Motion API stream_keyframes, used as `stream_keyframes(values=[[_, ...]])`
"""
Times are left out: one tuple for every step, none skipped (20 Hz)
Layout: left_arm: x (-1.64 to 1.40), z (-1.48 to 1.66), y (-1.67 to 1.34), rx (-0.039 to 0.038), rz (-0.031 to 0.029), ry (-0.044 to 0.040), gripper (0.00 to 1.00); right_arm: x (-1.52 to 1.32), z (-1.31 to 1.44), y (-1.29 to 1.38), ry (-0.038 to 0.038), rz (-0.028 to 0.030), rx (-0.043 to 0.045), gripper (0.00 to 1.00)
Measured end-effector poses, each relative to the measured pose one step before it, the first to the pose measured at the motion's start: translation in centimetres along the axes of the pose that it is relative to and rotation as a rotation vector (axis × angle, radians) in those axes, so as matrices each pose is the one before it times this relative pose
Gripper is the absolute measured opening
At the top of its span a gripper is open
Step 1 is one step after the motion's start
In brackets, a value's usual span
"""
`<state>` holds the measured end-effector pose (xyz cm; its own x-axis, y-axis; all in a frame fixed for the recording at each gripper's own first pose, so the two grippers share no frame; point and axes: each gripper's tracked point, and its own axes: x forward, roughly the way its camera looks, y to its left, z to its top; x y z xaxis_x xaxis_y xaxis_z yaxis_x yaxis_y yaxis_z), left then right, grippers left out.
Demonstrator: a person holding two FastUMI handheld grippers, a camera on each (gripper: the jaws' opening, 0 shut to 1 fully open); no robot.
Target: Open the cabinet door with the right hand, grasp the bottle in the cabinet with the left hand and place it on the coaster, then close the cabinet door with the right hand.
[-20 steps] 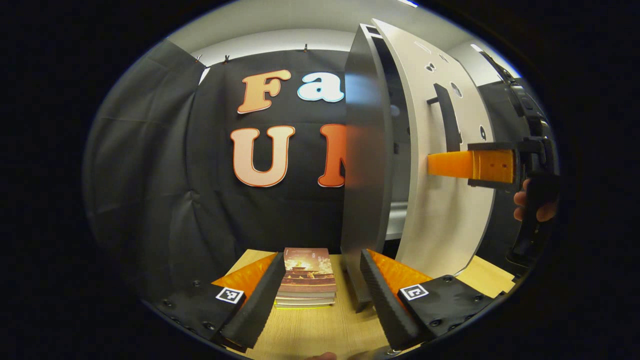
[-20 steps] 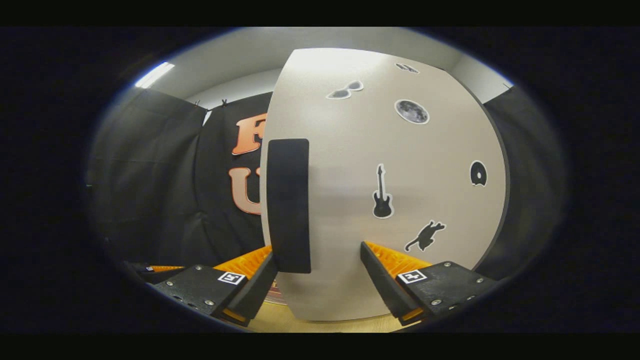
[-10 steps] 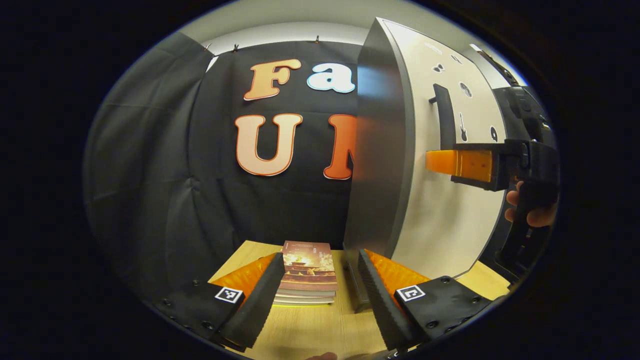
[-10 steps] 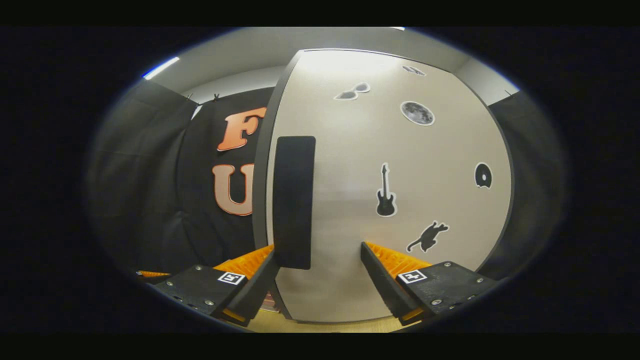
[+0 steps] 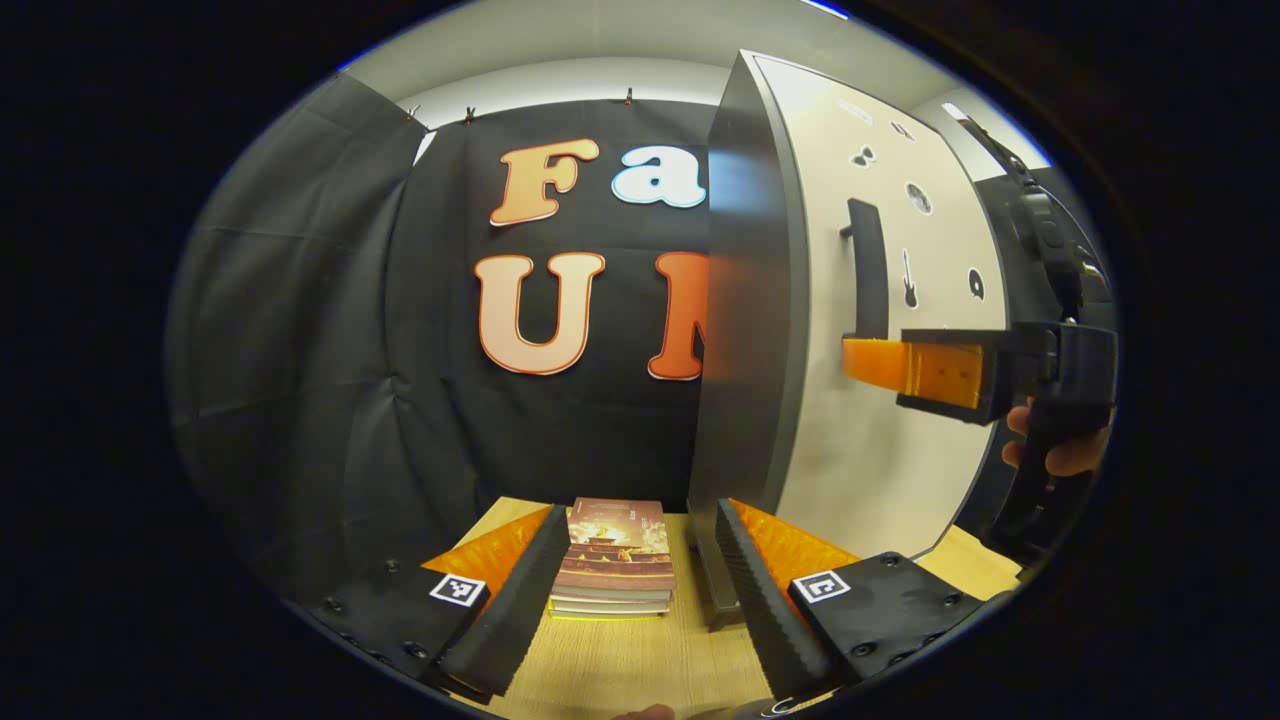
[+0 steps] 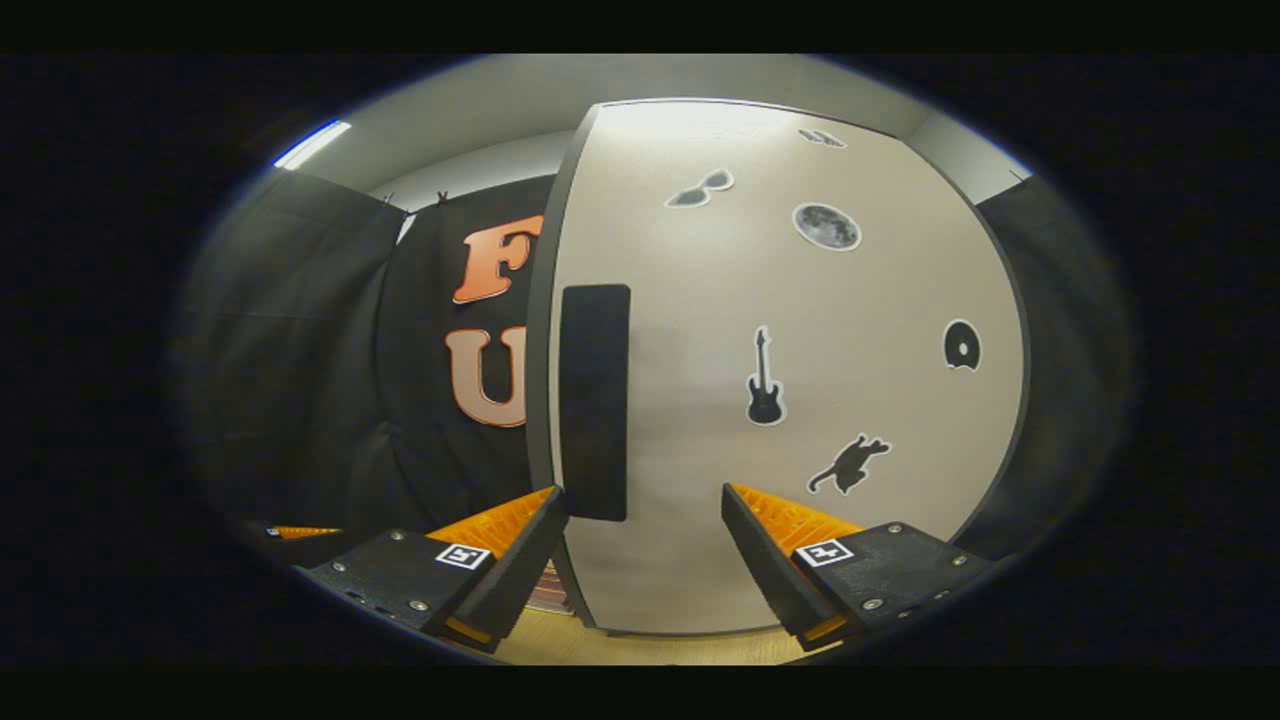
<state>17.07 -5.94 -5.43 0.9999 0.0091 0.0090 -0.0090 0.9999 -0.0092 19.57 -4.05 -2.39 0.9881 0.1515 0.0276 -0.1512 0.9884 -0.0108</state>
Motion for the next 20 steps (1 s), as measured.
stream_keyframes(values=[[-0.801,0.612,-0.069,0.00509,0.00352,-0.00698,0.96,-0.909,0.025,-0.205,-0.00055,0.00022,0.00146,0.95],[-0.785,0.471,-0.164,0.00476,0.00136,-0.00852,0.97,-1.164,-0.145,-0.276,0.00763,-0.00057,0.00304,0.95],[-0.952,0.579,-0.296,0.00521,-0.00120,-0.00520,0.96,-1.464,0.028,-0.339,0.00397,-0.00294,0.00614,0.95],[-1.115,0.499,-0.279,0.00514,0.00204,-0.00675,0.96,-1.473,-0.121,-0.459,0.00309,-0.00861,0.00925,0.95],[-1.284,0.596,-0.335,0.00246,0.00326,-0.00773,0.96,-1.724,-0.172,-0.433,0.00457,-0.00848,0.01341,0.95],[-1.185,0.487,-0.344,0.00312,-0.00178,-0.01092,0.96,-1.627,-0.143,-0.493,0.00163,-0.00430,0.01079,0.95],[-1.324,0.396,-0.393,0.00741,0.00298,-0.00332,0.96,-1.597,-0.286,-0.467,0.00783,-0.00740,0.00559,0.95],[-1.313,0.396,-0.297,0.00524,-0.00069,-0.00161,0.96,-1.588,-0.404,-0.560,0.01047,-0.00981,0.00268,0.95],[-1.353,0.335,-0.519,-0.00007,-0.00476,0.00109,0.96,-1.634,-0.269,-0.566,0.00530,-0.00729,0.00190,0.95],[-1.322,0.071,-0.443,0.00065,-0.00110,0.00250,0.96,-1.526,-0.369,-0.445,0.00702,-0.00362,0.00006,0.95],[-0.850,0.487,-0.613,0.00186,-0.00220,-0.00092,0.96,-1.656,-0.324,-0.211,0.00868,0.00141,-0.00708,0.95],[-1.248,0.190,-0.274,0.00365,0.00231,0.00039,0.96,-1.504,-0.277,-0.490,0.00535,-0.01115,-0.00996,0.95],[-1.286,0.372,-0.154,0.00268,0.00359,-0.00356,0.94,-1.605,0.065,-0.556,-0.00194,-0.00932,-0.00777,0.95],[-1.178,0.286,-0.348,0.00210,-0.00023,-0.00246,0.95,-1.366,0.003,-0.311,-0.00075,-0.00168,-0.00058,0.95],[-1.053,0.304,-0.318,0.00215,0.00126,-0.00382,0.95,-1.584,-0.042,-0.176,0.00340,-0.00034,0.00633,0.95],[-0.943,0.247,-0.331,0.00042,-0.00448,-0.00324,0.95,-1.173,-0.149,-0.257,0.00308,-0.00187,0.00634,0.95],[-0.810,0.130,-0.477,0.00160,-0.00588,-0.00171,0.95,-1.205,0.068,-0.250,-0.00532,-0.00161,0.00151,0.95],[-0.781,0.108,-0.273,0.00373,-0.00407,-0.00047,0.95,-0.902,0.213,-0.241,-0.01132,-0.00163,-0.00002,0.95],[-1.689,-0.476,0.168,0.00317,-0.00312,-0.00448,0.95,-0.869,-0.131,-0.249,0.00115,-0.00296,0.00303,0.95],[-0.694,0.214,-0.301,0.00349,-0.00157,-0.00469,0.95,-0.762,-0.088,-0.137,0.00160,-0.00096,0.00328,0.95]])
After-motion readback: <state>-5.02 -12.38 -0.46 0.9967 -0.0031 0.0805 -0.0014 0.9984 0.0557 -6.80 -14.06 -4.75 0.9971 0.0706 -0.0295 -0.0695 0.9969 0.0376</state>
